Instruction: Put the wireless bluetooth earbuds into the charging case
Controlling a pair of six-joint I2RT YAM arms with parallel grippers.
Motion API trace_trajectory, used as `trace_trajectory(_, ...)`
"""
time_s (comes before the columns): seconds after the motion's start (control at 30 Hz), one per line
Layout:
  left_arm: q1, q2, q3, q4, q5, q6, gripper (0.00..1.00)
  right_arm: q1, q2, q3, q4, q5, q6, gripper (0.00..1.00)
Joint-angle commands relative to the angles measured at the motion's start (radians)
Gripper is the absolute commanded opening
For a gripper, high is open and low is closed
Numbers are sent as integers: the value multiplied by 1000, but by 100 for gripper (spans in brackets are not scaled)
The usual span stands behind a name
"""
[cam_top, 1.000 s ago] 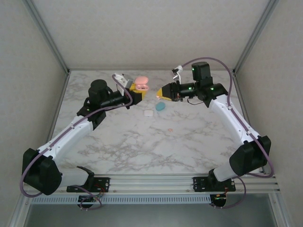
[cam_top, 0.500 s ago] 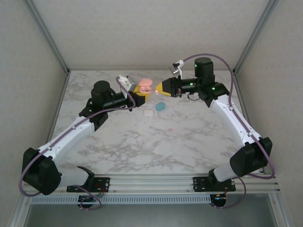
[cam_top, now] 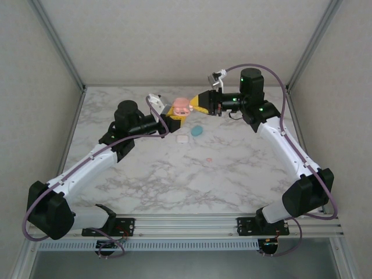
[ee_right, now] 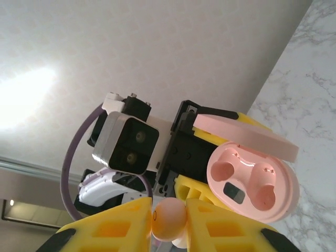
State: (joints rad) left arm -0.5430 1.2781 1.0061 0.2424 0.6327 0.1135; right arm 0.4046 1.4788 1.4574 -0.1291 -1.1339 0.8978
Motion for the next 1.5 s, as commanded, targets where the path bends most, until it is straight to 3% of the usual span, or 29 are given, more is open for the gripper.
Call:
trace_trajectory(0.0, -14, -34, -1, 31, -26, 28, 13, 7, 3, -25, 124, -25, 99, 23)
trace_trajectory(0.47, -18, -51, -9, 53, -53, 29, 12, 12, 15, -29, 128, -12, 109, 22)
trace_trajectory(0.7, -23, -49, -2, 68, -25, 11, 12, 49, 2, 46, -156, 82, -157, 23)
trace_trajectory(1.13, -26, -37, 17, 58, 42, -7, 12, 51, -62, 25, -77, 143, -202, 22)
trace_trajectory(1.47, -28, -31, 31, 87, 87, -44, 12, 50, -42, 41, -166, 174, -271, 22)
